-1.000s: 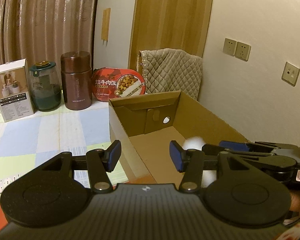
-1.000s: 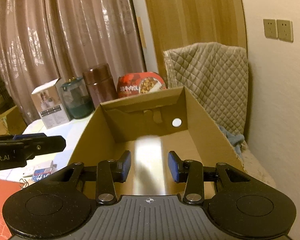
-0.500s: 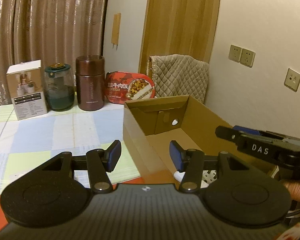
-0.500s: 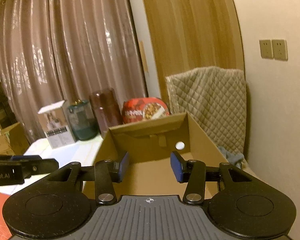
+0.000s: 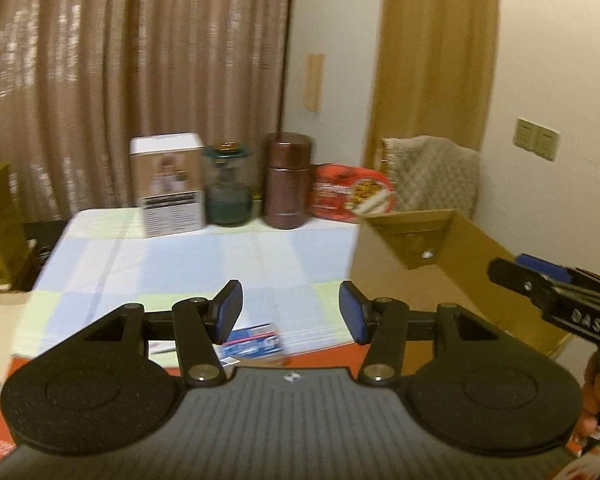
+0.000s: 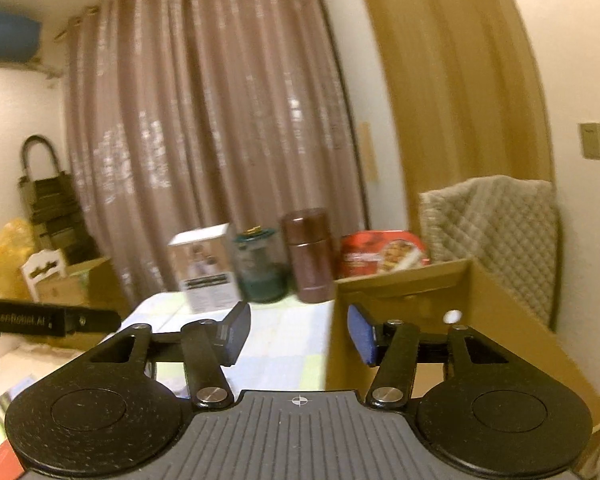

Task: Organize rigid objects
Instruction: 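Move both open tools back over the red mat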

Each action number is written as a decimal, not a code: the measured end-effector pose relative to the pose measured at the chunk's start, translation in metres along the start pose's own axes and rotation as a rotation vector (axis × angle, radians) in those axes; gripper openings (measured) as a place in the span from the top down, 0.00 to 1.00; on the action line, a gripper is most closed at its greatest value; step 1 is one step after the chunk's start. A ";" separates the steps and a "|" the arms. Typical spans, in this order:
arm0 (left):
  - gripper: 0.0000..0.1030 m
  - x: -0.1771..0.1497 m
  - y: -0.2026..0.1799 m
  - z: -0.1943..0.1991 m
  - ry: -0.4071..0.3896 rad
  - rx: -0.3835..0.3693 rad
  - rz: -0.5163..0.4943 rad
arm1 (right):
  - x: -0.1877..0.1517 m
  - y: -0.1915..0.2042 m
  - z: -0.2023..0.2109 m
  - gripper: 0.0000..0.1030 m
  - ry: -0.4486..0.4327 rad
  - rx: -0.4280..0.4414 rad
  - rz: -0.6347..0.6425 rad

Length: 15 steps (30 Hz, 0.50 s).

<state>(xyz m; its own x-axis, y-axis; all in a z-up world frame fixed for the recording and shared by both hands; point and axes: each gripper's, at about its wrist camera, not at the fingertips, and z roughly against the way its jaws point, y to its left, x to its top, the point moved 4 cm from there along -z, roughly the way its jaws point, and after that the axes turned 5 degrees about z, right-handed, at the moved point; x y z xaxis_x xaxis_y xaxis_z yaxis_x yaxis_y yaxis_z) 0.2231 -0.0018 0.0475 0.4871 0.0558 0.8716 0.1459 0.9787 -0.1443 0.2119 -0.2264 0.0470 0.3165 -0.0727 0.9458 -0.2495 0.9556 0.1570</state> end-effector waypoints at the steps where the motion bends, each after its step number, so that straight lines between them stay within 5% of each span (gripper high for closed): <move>1: 0.53 -0.003 0.010 0.007 -0.002 0.017 0.008 | -0.002 0.009 0.000 0.47 0.008 0.015 0.011; 15: 0.49 -0.062 0.104 0.021 0.062 0.191 0.048 | -0.047 0.092 -0.035 0.19 0.184 0.185 0.044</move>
<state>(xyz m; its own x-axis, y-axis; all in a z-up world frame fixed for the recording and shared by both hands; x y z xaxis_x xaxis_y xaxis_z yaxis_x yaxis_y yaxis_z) 0.1899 0.1005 -0.0113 0.5429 0.0968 0.8342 -0.0417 0.9952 -0.0884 0.2065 -0.1253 0.0067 0.4590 0.0369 0.8877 -0.4239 0.8871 0.1824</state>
